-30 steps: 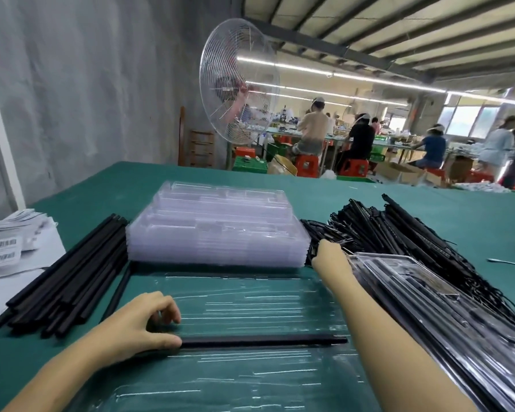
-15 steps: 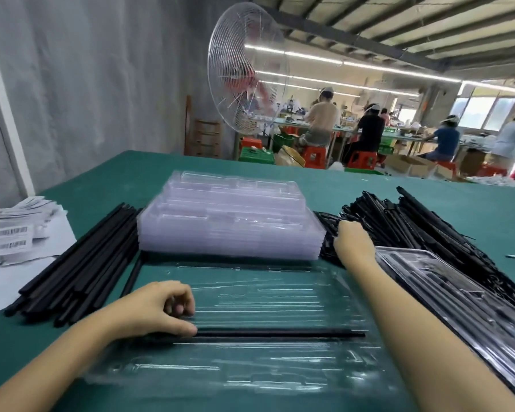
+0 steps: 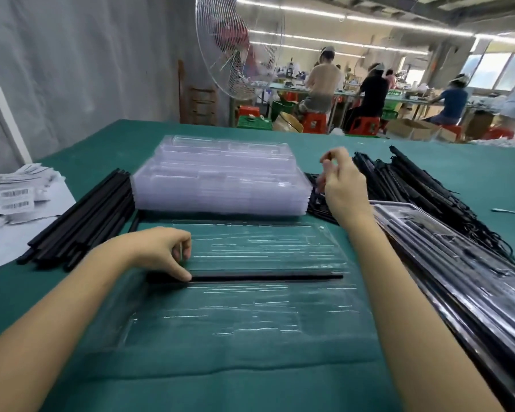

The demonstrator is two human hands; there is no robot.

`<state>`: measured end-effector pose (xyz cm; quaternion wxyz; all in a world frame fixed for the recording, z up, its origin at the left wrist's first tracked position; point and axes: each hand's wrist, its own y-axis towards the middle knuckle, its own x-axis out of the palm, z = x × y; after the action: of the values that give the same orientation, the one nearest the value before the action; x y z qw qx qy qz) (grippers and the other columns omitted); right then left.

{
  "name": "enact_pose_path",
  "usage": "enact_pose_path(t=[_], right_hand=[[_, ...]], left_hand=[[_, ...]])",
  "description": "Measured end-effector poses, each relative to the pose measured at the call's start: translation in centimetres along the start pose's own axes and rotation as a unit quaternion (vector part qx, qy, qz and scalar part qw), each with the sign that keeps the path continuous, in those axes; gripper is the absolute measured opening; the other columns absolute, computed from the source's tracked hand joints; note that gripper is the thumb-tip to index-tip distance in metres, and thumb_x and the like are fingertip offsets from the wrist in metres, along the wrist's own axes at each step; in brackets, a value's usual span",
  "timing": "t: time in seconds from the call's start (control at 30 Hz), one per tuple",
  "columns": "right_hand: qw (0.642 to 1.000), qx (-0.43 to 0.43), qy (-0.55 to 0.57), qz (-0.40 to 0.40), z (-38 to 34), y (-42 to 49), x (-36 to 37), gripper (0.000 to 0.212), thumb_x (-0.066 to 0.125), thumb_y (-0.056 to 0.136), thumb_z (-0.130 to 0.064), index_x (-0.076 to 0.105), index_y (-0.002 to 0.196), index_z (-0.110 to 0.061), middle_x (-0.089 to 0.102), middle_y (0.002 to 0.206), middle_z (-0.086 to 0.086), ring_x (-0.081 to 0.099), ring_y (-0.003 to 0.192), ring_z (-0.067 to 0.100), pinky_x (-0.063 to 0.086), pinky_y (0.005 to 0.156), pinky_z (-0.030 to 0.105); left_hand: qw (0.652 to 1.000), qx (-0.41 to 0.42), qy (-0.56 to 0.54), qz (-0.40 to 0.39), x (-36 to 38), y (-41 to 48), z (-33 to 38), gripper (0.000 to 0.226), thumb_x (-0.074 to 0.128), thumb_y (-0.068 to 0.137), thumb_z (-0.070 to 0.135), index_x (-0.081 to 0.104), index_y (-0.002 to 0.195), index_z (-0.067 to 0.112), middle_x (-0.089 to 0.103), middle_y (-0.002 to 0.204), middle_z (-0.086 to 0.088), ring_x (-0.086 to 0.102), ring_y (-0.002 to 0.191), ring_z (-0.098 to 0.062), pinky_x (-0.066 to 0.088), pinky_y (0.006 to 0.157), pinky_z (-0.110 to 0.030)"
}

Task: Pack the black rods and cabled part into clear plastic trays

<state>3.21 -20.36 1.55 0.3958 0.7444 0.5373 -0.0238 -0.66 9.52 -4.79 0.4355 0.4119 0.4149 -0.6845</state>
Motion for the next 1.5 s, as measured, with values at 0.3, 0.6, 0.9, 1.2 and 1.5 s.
enact_pose_path(t=[0.3,0.6,0.9,1.2,1.5], right_hand=[[0.878,0.001,-0.092,-0.470,0.4,-7.8,0.7,0.042,0.056,0.088,-0.005,0.060,0.123,-0.026,0.061,0.091,-0.014,0.054,0.065,-0.003,0.044,0.063,0.012],[0.900,-0.025,-0.080,-0.428,2.2,-10.4,0.2,0.013,0.075,0.073,-0.012,0.072,0.080,-0.023,0.050,0.064,-0.012,0.045,0.057,0.000,0.037,0.056,0.010],[0.898,-0.028,-0.073,-0.434,2.3,-11.3,-0.4,0.012,0.076,0.076,-0.018,0.075,0.084,-0.026,0.054,0.071,-0.009,0.049,0.063,0.002,0.044,0.064,0.018],[0.913,0.020,-0.068,-0.402,4.0,-10.8,-2.1,0.014,0.080,0.069,-0.026,0.067,0.068,-0.030,0.054,0.063,-0.010,0.045,0.053,-0.001,0.040,0.055,0.017],[0.896,0.056,-0.069,-0.435,4.6,-10.7,-1.9,0.014,0.077,0.073,-0.027,0.066,0.065,-0.024,0.048,0.057,-0.008,0.043,0.053,0.005,0.038,0.056,0.024]], left_hand=[[0.989,0.045,-0.088,0.110,4.2,-2.1,1.5,0.050,0.064,0.073,0.007,0.042,0.092,0.049,0.044,0.100,0.016,0.042,0.094,-0.005,0.036,0.081,-0.026],[0.963,0.061,-0.073,0.250,6.8,-3.0,2.2,0.025,0.043,0.071,0.033,0.052,0.095,0.034,0.050,0.097,0.012,0.040,0.095,-0.008,0.037,0.094,-0.033],[0.982,0.071,-0.059,0.165,5.5,-3.1,1.5,0.022,0.060,0.084,0.054,0.049,0.101,0.046,0.046,0.106,0.024,0.038,0.099,0.010,0.033,0.092,-0.024],[0.980,0.105,-0.110,0.126,3.2,-5.5,3.2,0.031,0.080,0.064,0.051,0.057,0.082,0.040,0.055,0.088,0.017,0.050,0.081,0.004,0.043,0.076,-0.019],[0.988,0.075,-0.084,-0.106,4.5,-5.8,5.7,0.033,0.083,0.061,0.045,0.056,0.070,0.028,0.060,0.059,0.016,0.054,0.051,-0.004,0.040,0.049,-0.017]])
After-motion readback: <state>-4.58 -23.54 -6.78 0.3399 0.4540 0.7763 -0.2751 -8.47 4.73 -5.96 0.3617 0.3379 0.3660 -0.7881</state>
